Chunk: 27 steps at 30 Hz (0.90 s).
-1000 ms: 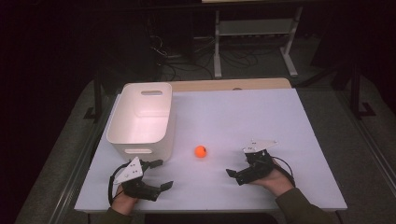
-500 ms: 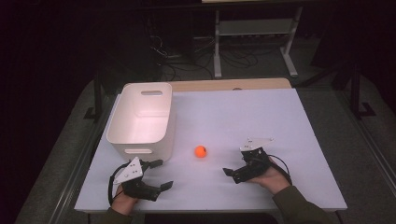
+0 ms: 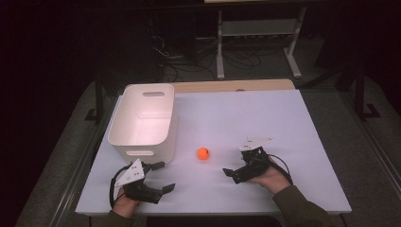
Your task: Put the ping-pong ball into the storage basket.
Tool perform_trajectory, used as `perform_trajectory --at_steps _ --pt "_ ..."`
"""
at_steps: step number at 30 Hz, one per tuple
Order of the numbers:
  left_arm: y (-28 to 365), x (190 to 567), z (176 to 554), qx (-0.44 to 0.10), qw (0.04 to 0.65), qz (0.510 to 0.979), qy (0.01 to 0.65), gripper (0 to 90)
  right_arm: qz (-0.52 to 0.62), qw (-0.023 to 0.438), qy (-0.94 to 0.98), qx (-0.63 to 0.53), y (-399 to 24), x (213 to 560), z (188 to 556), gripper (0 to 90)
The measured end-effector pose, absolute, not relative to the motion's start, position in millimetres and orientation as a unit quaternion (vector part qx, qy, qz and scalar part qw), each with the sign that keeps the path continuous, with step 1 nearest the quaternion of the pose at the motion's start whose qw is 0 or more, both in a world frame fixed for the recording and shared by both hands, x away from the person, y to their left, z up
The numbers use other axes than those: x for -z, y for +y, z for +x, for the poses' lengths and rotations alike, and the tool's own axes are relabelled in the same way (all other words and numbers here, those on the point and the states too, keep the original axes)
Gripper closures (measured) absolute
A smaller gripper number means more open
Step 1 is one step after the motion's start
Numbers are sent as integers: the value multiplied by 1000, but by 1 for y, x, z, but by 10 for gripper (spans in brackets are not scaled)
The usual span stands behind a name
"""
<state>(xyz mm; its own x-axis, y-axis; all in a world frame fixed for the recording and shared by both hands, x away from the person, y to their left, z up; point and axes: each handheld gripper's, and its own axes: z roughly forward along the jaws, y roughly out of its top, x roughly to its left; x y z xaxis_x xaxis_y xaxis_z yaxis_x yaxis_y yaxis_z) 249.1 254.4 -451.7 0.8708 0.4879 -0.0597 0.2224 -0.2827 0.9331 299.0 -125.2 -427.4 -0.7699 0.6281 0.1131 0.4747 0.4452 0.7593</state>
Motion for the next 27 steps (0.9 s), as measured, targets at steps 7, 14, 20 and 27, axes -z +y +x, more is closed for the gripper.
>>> perform_trajectory --at_steps 7,14,20,27 --pt "254 452 249 -119 556 792 225 138 324 91 847 -412 -121 427 302 0" --pt "254 452 249 -119 555 792 224 138 319 90 848 -414 -115 426 306 0" --pt "254 452 249 -119 555 792 224 138 317 90 848 -416 -111 425 309 0" --pt "254 452 249 -119 555 792 224 138 317 89 847 -418 -107 424 313 0"
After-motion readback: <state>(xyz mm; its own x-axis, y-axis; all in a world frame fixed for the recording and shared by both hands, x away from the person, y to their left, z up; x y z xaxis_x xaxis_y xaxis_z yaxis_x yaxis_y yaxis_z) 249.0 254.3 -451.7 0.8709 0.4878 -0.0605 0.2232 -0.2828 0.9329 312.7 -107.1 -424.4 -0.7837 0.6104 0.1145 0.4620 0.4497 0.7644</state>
